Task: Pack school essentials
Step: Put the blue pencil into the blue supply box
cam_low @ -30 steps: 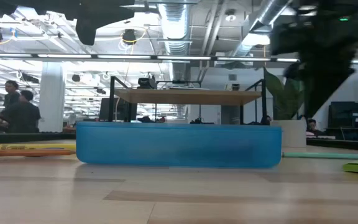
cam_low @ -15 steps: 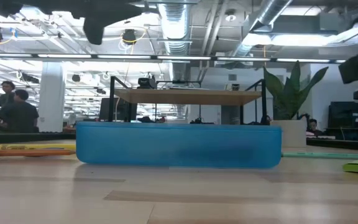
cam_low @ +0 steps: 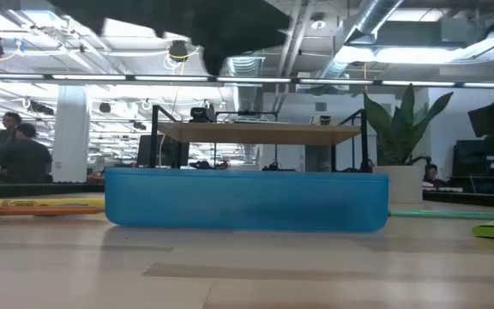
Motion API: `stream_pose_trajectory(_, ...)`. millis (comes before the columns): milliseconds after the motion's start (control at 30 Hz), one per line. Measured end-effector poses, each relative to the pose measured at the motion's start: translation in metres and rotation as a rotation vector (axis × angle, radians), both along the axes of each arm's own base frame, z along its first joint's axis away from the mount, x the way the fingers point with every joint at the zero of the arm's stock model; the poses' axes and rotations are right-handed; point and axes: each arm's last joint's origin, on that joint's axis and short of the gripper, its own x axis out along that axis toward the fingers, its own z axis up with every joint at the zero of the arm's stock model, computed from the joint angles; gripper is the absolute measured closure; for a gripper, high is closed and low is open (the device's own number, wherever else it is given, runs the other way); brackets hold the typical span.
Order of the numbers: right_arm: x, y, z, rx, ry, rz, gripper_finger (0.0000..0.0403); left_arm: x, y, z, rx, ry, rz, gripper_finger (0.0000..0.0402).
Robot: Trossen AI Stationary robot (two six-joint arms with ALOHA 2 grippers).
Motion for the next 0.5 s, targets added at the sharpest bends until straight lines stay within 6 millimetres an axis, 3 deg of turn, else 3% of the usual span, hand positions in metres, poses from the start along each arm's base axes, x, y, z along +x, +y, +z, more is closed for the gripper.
stream_pose_trajectory(267,0.003,0.002,-0.003,-0.001,-0.008,0.003,0.0312,0.054,0.007,-0.018,0.008,0.163,-0.027,0.029)
stream_pose_trajectory(500,0.007,-0.002,-0.004,0.013,-0.016,-0.023,0.0358,0.085,0.008,-0.031,0.041,0.246,-0.069,0.029)
